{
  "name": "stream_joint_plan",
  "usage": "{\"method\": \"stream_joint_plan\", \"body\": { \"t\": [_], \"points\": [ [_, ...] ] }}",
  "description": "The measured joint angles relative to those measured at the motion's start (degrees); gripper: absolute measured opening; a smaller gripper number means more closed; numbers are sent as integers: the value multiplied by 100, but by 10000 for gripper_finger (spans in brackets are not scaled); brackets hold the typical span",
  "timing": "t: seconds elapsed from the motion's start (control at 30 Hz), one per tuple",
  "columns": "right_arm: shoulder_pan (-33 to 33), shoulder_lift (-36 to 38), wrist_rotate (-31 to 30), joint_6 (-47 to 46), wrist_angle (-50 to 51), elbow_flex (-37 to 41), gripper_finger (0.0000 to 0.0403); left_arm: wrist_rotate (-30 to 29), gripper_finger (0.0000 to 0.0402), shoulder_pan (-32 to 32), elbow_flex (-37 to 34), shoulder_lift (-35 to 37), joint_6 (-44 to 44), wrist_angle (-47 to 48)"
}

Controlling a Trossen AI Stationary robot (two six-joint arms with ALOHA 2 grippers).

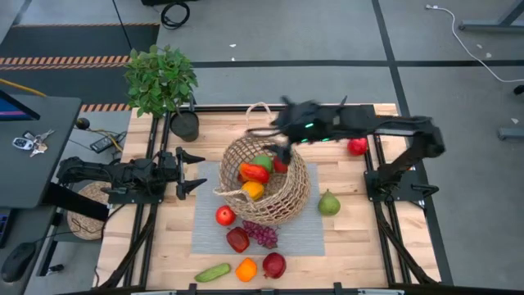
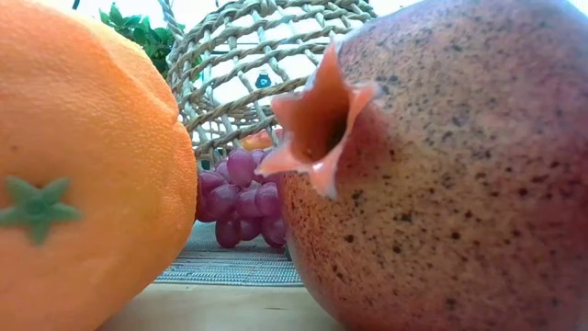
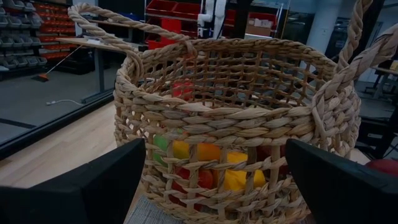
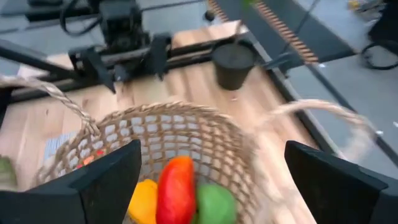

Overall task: Build produce basket
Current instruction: Put the pear into the basket

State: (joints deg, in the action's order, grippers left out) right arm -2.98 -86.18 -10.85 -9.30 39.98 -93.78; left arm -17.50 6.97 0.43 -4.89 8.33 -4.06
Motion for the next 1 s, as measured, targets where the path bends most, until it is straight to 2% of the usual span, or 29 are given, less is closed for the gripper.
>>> {"method": "stream_joint_plan", "body": {
  "t": [0.17, 0.27, 0.43, 0.53, 0.73, 1.0],
  "points": [
    [73, 688, -314, -366, 969, -7, 399, 2, 392, 2, 0, 0, 1, -2],
    [134, 914, -763, -577, 1674, 0, 399, 1, 392, 2, 0, 1, 1, 1],
    [146, 1075, -995, -950, 2442, 260, 398, 0, 392, 2, 0, 0, -2, -2],
    [45, 1264, -1017, -940, 2374, 775, 393, 0, 392, 2, 0, 0, 1, 1],
    [-199, 1575, -692, -931, 1999, 1839, 384, 1, 392, 2, 0, 1, -1, 1],
    [641, 1982, -589, -1780, 1963, 2680, 384, 0, 392, 2, 0, 0, 1, 0]
  ]
}}
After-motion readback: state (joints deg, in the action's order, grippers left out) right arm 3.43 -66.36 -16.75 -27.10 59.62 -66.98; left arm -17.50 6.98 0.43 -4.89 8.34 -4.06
